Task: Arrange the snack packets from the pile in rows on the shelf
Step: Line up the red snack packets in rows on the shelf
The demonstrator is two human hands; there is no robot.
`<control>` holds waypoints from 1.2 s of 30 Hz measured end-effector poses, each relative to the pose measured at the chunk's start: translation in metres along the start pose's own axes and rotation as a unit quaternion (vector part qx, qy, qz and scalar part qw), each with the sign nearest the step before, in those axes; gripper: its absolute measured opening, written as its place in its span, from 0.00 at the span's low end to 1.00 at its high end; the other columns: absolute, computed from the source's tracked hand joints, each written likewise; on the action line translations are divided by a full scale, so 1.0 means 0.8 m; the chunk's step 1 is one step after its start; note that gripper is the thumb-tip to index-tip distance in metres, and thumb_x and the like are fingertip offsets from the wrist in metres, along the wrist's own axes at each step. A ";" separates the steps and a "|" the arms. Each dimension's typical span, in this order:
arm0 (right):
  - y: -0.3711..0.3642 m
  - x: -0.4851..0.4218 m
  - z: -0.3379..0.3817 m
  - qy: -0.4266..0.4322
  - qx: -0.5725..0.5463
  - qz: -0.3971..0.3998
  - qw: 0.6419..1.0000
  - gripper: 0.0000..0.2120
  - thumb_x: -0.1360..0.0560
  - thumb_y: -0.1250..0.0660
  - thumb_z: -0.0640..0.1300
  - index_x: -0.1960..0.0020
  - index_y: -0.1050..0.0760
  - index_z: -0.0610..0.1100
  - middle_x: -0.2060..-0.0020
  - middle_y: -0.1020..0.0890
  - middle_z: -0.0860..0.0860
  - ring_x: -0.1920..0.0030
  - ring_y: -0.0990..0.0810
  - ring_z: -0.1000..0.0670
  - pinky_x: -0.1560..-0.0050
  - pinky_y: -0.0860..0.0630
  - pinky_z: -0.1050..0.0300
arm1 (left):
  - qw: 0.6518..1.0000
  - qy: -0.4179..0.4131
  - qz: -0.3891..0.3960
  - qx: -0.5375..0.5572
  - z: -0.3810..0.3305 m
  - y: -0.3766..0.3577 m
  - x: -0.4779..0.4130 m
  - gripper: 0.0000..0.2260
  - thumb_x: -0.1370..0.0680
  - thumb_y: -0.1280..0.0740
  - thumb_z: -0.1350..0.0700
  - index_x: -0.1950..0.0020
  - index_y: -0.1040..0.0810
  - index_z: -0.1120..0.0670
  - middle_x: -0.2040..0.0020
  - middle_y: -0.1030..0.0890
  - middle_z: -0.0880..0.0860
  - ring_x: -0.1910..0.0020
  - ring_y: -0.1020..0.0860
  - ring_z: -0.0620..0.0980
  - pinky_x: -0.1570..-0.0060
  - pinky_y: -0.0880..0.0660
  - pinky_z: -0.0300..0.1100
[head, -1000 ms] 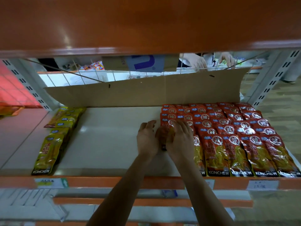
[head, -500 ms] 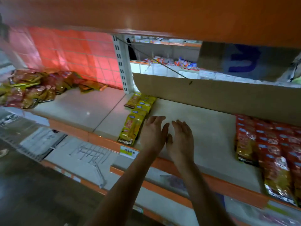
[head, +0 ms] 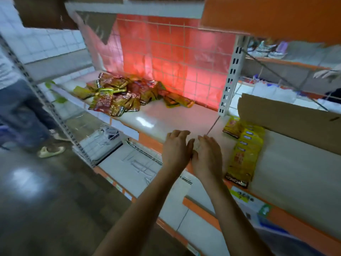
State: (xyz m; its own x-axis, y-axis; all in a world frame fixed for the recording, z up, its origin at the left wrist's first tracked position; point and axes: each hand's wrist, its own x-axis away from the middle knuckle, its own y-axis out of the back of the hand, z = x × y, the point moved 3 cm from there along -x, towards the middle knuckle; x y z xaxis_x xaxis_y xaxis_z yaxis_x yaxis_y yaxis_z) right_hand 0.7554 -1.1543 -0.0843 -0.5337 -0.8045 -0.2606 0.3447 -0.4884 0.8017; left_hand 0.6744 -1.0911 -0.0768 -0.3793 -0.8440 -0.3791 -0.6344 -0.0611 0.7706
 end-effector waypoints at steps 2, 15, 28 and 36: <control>-0.018 -0.010 0.023 0.017 0.012 -0.002 1.000 0.20 0.25 0.34 0.39 0.33 0.29 0.41 0.32 0.28 0.44 0.28 0.36 0.44 0.26 0.43 0.52 | 1.000 0.018 -0.007 -0.001 0.026 0.007 -0.013 0.15 0.21 0.35 0.51 0.36 0.23 0.54 0.39 0.21 0.55 0.41 0.26 0.55 0.42 0.30 0.46; -0.154 -0.151 0.137 0.030 -0.042 0.064 0.997 0.21 0.23 0.35 0.42 0.31 0.31 0.43 0.33 0.26 0.47 0.34 0.30 0.45 0.34 0.34 0.55 | 0.990 0.121 0.003 -0.073 0.192 0.034 -0.164 0.21 0.20 0.37 0.48 0.31 0.30 0.57 0.34 0.27 0.57 0.37 0.31 0.58 0.40 0.31 0.50; -0.266 -0.289 0.214 -0.053 -0.088 0.127 0.987 0.18 0.26 0.37 0.44 0.36 0.29 0.44 0.44 0.22 0.41 0.43 0.25 0.39 0.47 0.27 0.49 | 0.967 0.165 0.039 -0.189 0.307 0.033 -0.276 0.08 0.19 0.42 0.57 0.47 0.24 0.55 0.44 0.24 0.54 0.42 0.29 0.55 0.47 0.31 0.45; -0.289 -0.315 0.218 -0.155 -0.184 0.133 0.962 0.17 0.26 0.35 0.46 0.39 0.26 0.43 0.45 0.20 0.43 0.42 0.24 0.41 0.43 0.27 0.51 | 0.976 0.095 0.049 -0.192 0.312 0.026 -0.280 0.13 0.18 0.43 0.50 0.36 0.25 0.48 0.45 0.28 0.52 0.43 0.33 0.54 0.47 0.31 0.44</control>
State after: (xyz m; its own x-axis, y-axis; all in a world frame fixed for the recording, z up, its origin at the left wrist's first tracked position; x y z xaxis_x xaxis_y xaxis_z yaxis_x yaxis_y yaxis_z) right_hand 0.6753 -0.7797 -0.1101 -0.5736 -0.8062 0.1449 0.7197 -0.4115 0.5592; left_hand 0.5778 -0.7707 -0.1035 -0.2707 -0.9373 -0.2195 -0.2890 -0.1384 0.9473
